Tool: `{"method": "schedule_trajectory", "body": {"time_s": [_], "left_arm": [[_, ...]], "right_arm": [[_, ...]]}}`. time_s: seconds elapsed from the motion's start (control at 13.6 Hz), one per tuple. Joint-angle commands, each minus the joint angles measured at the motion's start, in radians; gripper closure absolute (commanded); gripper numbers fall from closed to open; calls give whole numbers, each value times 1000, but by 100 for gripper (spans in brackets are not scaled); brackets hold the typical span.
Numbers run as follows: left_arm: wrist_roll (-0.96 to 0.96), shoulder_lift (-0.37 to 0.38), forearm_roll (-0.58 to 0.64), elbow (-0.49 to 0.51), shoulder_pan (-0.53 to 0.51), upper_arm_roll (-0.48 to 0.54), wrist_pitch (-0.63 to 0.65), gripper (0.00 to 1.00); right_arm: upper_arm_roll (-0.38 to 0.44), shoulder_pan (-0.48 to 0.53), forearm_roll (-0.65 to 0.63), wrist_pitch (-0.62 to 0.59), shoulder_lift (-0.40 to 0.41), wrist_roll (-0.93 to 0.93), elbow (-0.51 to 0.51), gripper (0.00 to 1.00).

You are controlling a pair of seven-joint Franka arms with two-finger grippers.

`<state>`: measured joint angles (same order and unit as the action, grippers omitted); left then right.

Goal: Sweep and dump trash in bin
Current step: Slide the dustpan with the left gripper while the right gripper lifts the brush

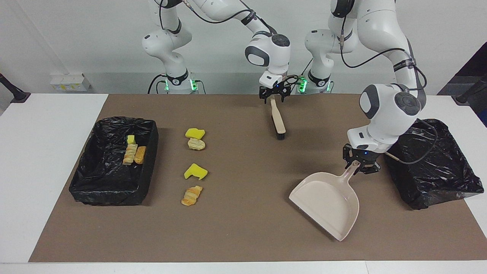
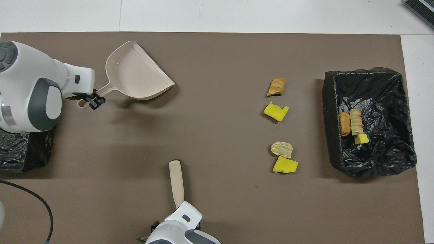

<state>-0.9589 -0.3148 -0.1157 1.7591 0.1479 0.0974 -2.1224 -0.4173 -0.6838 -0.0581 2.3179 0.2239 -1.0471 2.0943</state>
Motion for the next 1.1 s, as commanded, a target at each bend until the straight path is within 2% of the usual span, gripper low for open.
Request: {"method": "schedule_trajectory", "body": {"time_s": [0.0, 0.15, 0.37, 0.59, 0.81, 1.03], "left_arm": [[-290, 19, -32, 16, -13, 45, 13, 100], [-414, 22, -45, 17, -33, 56, 48, 100], [-431, 40, -45, 25, -25, 57, 142, 100], [-431, 42, -44, 25, -14, 59, 150, 100], [-538, 43, -47, 22, -19, 61, 147, 100], [-558, 36, -48, 13, -16, 59, 139, 100]], "right_arm": [[8, -3, -12, 20, -9, -42, 4, 19], [8, 1, -12, 15, -21, -45, 3, 29], [9, 3, -12, 15, -28, -50, 3, 66], [9, 16, -12, 12, -50, -53, 3, 100], [14, 44, -12, -27, -86, -54, 4, 100], [12, 171, -14, -154, -197, -16, 16, 100]]}}
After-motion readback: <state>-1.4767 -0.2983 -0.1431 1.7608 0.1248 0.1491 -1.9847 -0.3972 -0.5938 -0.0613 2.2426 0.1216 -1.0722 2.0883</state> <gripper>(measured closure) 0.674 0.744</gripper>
